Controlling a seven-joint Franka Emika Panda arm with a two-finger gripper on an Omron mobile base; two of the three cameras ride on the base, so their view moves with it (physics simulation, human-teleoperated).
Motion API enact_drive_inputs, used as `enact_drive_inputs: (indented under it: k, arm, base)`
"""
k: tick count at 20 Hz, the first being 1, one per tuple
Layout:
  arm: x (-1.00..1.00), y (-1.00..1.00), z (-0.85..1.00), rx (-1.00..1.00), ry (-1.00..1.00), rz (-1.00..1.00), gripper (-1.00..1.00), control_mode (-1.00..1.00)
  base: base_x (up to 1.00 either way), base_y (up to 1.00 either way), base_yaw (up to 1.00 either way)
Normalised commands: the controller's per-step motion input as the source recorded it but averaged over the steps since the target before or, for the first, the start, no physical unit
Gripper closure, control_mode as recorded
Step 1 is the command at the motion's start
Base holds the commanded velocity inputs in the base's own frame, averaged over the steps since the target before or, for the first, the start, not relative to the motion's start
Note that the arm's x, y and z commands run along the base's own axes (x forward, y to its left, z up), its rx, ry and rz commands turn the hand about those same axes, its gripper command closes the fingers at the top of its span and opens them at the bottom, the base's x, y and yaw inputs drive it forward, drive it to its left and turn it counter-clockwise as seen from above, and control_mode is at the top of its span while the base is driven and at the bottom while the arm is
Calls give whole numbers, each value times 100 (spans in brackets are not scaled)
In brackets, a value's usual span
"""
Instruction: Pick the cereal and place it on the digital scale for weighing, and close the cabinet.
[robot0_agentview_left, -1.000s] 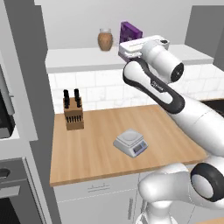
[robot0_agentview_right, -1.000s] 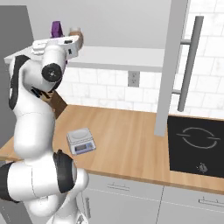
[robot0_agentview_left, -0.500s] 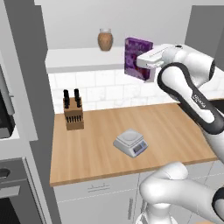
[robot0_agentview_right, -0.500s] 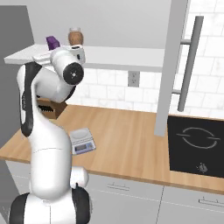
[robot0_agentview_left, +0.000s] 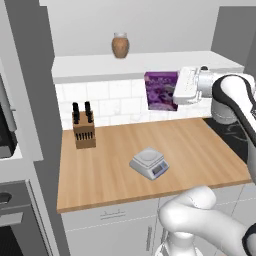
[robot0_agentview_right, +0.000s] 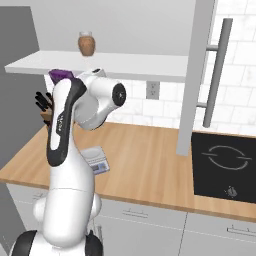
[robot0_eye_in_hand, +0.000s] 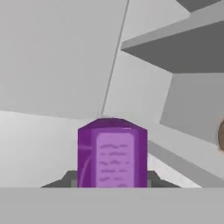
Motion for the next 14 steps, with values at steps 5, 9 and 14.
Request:
enact_drive_inputs:
  k: [5,9,14]
  arm:
    - [15,0,-73,0,2,14,100,-100]
    - [25,1,-71,0,1,10,100,-100]
    - [26,0,-47,-1,10,9,100,-100]
  base:
    - [0,0,0]
    - [0,0,0]
    - [0,0,0]
